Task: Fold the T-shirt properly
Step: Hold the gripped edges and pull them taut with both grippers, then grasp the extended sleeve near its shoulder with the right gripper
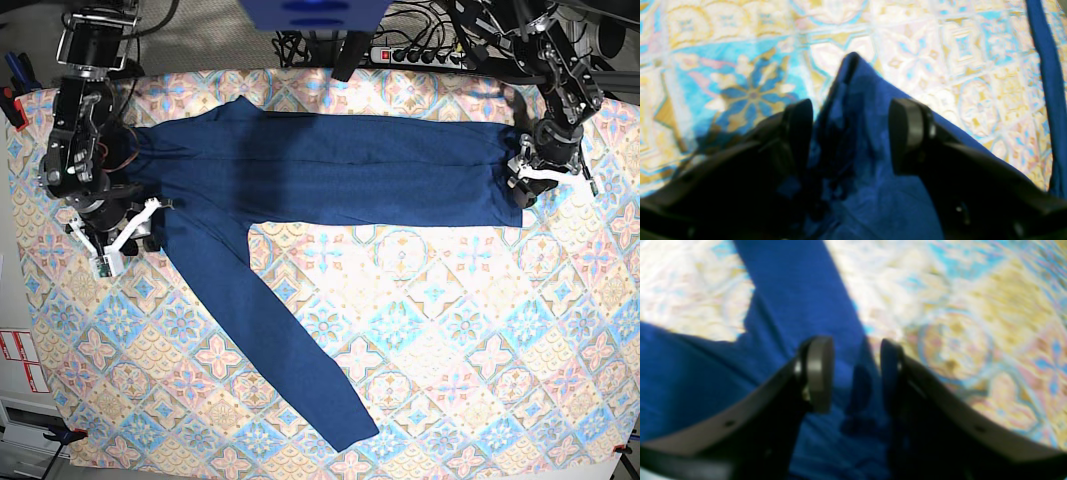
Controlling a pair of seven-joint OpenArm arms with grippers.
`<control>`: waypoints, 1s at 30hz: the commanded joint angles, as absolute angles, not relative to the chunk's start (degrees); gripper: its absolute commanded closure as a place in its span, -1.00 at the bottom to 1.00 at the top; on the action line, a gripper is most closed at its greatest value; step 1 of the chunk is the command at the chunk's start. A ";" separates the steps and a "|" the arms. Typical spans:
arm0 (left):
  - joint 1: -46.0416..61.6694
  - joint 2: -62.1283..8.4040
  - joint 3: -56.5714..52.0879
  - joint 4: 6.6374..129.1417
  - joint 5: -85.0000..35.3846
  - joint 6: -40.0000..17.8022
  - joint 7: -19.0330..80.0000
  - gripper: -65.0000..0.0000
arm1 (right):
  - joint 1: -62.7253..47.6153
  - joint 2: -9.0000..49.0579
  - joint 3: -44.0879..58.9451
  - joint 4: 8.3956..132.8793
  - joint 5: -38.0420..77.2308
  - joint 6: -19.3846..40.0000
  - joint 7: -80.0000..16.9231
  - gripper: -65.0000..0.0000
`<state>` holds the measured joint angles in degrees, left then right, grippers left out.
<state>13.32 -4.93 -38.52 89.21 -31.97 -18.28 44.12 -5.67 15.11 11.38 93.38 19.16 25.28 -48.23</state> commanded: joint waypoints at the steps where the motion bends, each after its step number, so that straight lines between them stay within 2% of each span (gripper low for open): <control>1: 12.97 -5.67 -38.73 90.24 -33.10 -18.77 43.21 -0.10 | -4.88 16.22 11.47 94.11 19.56 25.10 -47.16 0.31; 12: 12.88 -5.67 -40.13 90.24 -38.29 -18.77 43.12 -0.09 | -1.71 16.22 6.29 93.85 19.56 25.10 -47.16 0.31; 30: 12.79 -5.49 -40.13 90.24 -38.46 -18.68 43.12 -0.08 | 3.38 14.55 -1.45 92.18 19.47 25.10 -46.99 0.31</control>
